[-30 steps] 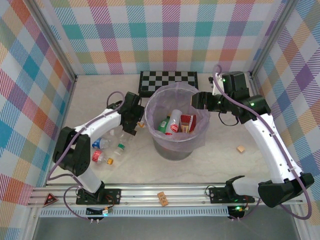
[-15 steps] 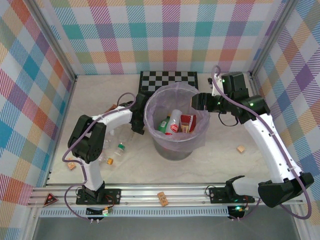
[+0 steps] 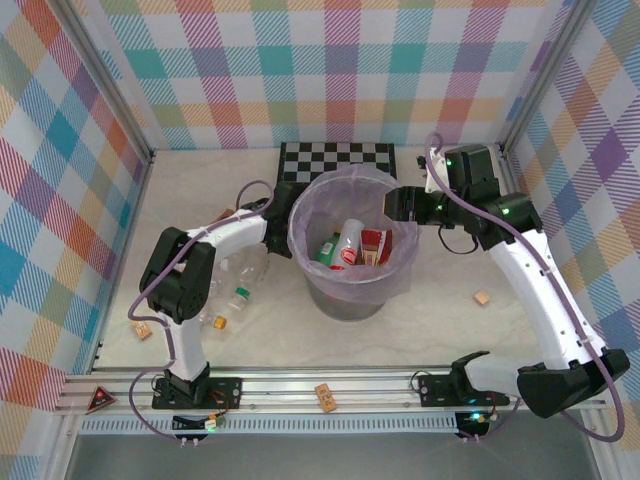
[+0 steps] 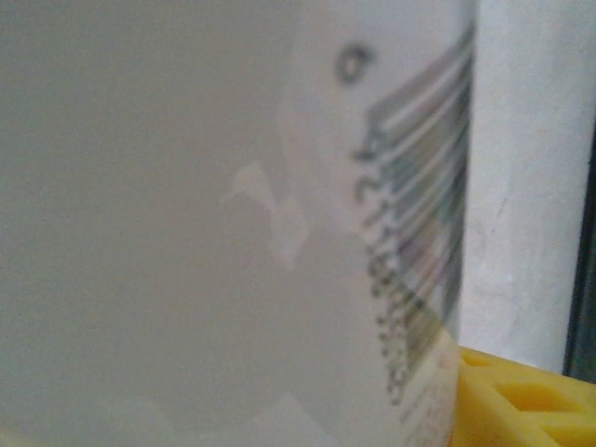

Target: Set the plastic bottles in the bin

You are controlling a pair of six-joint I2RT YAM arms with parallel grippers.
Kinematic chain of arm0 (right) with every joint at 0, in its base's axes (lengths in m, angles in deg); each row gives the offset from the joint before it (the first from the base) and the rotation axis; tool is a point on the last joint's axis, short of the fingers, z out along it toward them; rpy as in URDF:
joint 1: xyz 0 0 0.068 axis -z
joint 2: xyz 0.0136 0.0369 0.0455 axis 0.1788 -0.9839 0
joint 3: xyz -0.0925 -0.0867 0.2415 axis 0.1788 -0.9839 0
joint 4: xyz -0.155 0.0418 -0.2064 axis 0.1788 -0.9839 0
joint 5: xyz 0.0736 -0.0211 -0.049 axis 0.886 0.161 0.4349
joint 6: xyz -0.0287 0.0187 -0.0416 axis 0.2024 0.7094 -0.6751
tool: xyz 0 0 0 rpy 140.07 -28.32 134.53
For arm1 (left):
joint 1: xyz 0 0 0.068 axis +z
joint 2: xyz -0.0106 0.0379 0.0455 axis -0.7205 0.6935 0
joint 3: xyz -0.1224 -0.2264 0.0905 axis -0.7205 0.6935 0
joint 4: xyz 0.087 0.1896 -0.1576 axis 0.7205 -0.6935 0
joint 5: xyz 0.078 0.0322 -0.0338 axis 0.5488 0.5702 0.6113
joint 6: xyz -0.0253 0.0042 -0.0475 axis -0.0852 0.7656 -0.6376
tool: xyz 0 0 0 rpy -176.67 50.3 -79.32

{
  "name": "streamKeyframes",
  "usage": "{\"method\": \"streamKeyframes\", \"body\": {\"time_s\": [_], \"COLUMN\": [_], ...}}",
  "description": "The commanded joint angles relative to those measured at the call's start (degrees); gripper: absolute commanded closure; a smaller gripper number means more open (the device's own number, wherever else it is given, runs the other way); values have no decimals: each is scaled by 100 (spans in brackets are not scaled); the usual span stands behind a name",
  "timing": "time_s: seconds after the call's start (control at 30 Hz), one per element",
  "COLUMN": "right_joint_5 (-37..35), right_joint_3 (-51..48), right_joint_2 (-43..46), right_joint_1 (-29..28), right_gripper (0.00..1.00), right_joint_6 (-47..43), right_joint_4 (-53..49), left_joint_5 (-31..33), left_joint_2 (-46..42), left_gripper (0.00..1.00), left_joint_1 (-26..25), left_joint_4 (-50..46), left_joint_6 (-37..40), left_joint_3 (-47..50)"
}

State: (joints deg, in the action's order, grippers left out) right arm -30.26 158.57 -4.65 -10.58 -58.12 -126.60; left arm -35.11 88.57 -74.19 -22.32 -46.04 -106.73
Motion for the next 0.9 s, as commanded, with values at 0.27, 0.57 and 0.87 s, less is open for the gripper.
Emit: {"method": "streamKeyframes", "body": {"time_s": [0.27, 0.57, 0.87], "right_joint_5": [159, 183, -23], "right_joint_3": [250, 379, 544], "right_joint_2": [123, 177, 28], "right_joint_1": [45, 41, 41], "right_gripper": [33, 33, 33], "right_joint_6": [-173, -155, -135], "right_joint_4": [-186, -431, -532], "left_joint_5": [484, 320, 212], "left_joint_2": [-617, -1238, -2415], "left_gripper": [33, 29, 37], "left_joint_1": [553, 1240, 1648], "left_joint_4": [-87, 360, -412], "left_joint_6": [544, 2566, 4936], "left_joint_3": [-482, -810, -1407]}}
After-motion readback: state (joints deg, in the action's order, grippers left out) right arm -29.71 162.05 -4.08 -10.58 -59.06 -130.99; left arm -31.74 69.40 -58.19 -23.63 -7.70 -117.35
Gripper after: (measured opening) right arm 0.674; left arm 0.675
